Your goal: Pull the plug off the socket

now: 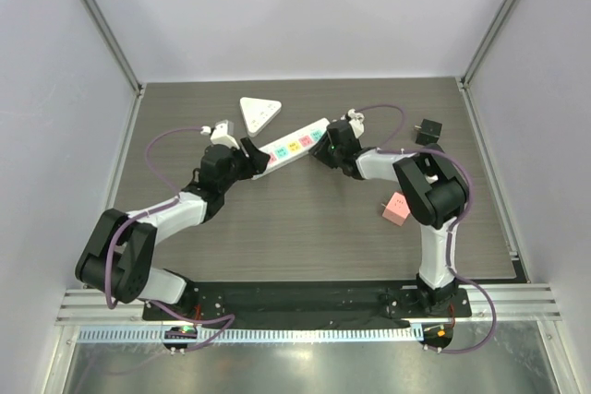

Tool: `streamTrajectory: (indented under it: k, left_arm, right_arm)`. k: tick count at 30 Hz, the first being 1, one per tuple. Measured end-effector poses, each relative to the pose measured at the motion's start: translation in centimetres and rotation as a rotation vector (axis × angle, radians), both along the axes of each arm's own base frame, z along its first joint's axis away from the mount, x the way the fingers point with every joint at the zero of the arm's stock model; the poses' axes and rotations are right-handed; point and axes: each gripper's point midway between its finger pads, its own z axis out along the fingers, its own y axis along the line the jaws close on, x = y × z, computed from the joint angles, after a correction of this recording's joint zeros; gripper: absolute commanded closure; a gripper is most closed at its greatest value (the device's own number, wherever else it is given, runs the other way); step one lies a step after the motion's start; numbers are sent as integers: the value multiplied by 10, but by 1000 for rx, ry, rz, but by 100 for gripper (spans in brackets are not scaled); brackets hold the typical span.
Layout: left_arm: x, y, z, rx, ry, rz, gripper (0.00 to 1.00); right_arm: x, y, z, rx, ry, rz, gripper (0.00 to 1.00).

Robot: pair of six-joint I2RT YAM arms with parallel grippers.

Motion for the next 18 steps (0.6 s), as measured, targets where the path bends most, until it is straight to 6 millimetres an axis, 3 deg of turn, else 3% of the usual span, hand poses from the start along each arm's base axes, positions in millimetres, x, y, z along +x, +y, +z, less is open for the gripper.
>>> streamTrajectory:
  k: [3,8,12,15,16,18]
  left_arm:
    - [0,0,-1,1,3,0,38]
    - [-3,-4,-3,-12,-5,-27,34]
    - [-9,-6,-8,-23,-1,-52,31]
    - [-17,-11,-13,-45,18,-86,17]
    - [-21,-14,-14,-59,28,-103,8]
    - [-32,-19,-16,-88,44,-132,0]
  right_arm:
    - [15,-1,3,-11,-20,6,55]
    - [5,-14,7,-140,-27,56,40]
    - [-49,-27,27,-233,-40,118,32]
    - [-91,-34,55,-237,-97,153,25]
    - [-106,-38,64,-223,-123,162,19]
    - [-132,-48,74,-197,-164,169,11]
